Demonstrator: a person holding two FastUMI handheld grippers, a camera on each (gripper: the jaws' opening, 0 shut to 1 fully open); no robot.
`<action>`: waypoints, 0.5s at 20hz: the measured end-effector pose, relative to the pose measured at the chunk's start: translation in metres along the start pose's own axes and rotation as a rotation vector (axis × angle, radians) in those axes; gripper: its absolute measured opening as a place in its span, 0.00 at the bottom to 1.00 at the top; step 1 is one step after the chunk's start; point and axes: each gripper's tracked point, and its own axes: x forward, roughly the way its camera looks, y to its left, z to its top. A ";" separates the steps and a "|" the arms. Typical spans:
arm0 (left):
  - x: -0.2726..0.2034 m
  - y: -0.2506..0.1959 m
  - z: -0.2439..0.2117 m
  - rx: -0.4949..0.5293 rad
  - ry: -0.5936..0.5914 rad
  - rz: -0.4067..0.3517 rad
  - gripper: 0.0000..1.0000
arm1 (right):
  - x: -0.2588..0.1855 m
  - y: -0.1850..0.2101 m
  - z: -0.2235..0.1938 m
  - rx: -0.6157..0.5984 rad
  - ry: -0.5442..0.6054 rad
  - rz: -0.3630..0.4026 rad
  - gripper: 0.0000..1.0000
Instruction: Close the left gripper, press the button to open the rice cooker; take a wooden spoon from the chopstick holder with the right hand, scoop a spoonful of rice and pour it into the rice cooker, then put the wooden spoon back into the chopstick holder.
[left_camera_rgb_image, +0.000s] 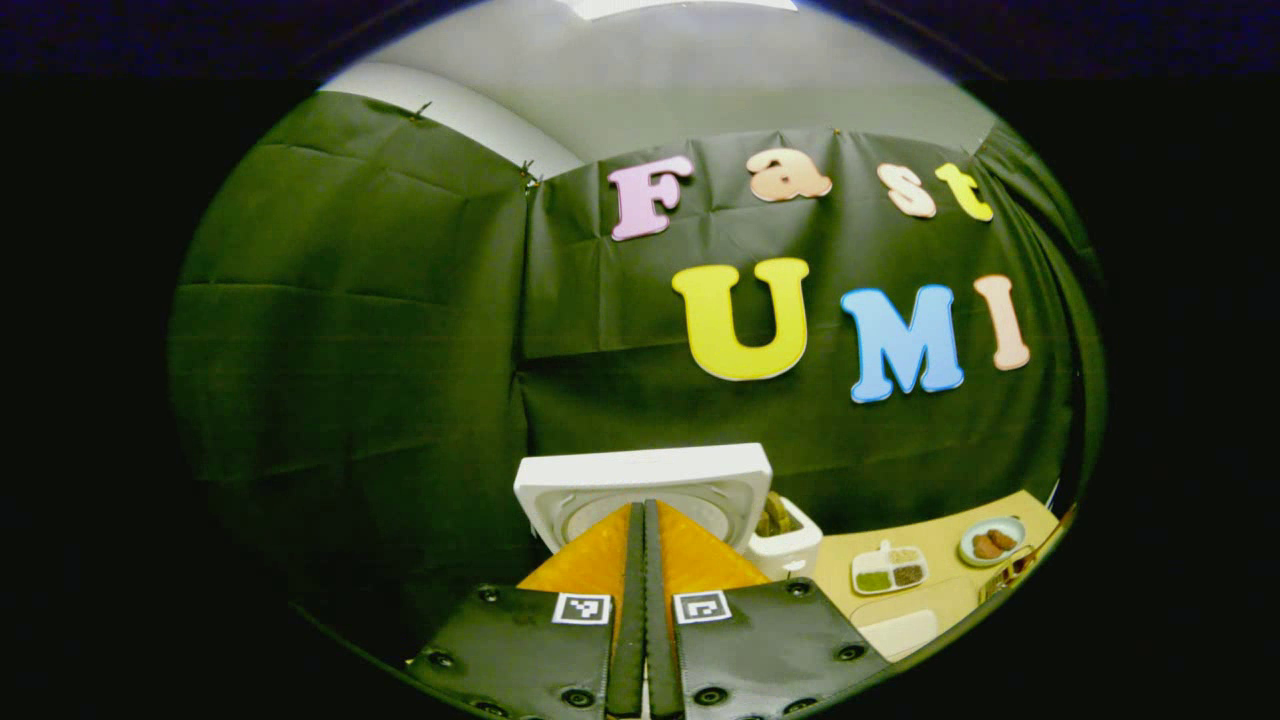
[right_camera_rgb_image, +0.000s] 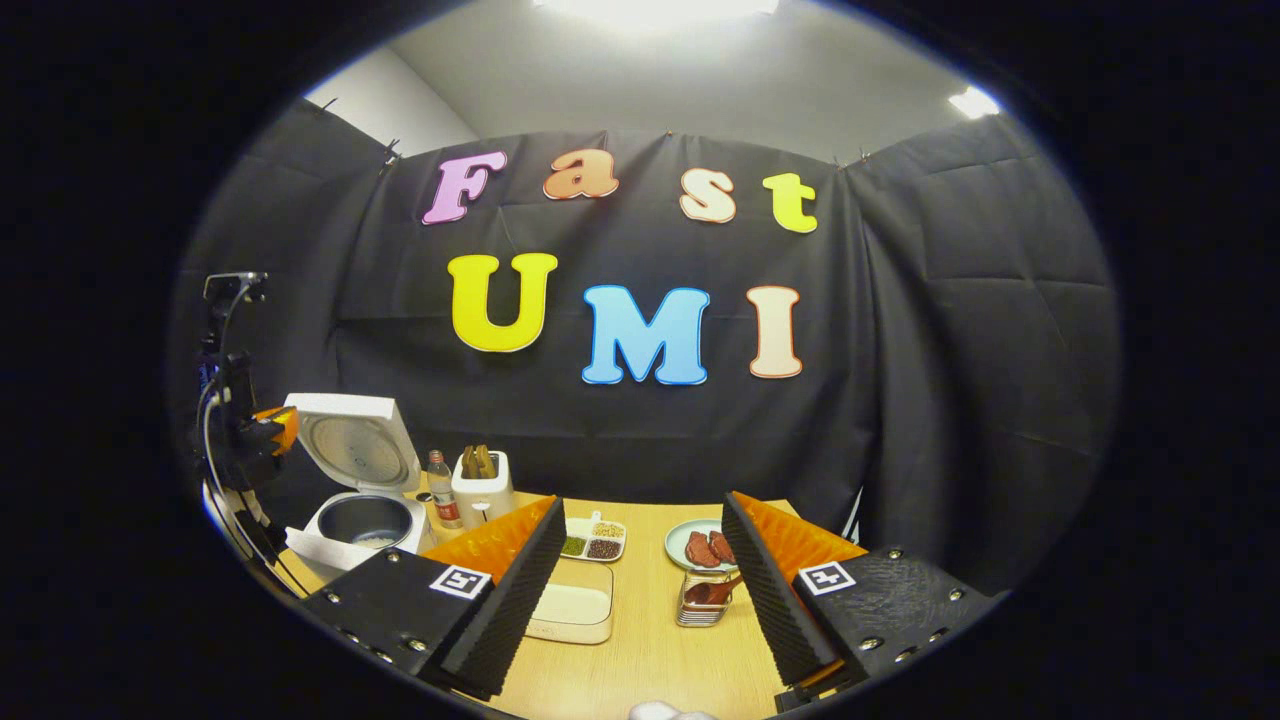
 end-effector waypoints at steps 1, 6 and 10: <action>-0.009 -0.003 0.009 -0.007 -0.010 -0.012 0.11 | 0.000 -0.001 0.001 0.002 -0.008 -0.001 0.96; -0.061 -0.025 0.033 -0.067 0.020 -0.113 0.09 | 0.000 -0.008 0.003 0.004 -0.020 -0.020 0.96; -0.093 -0.042 0.034 -0.080 0.049 -0.197 0.09 | 0.000 -0.014 0.001 0.015 -0.016 -0.031 0.96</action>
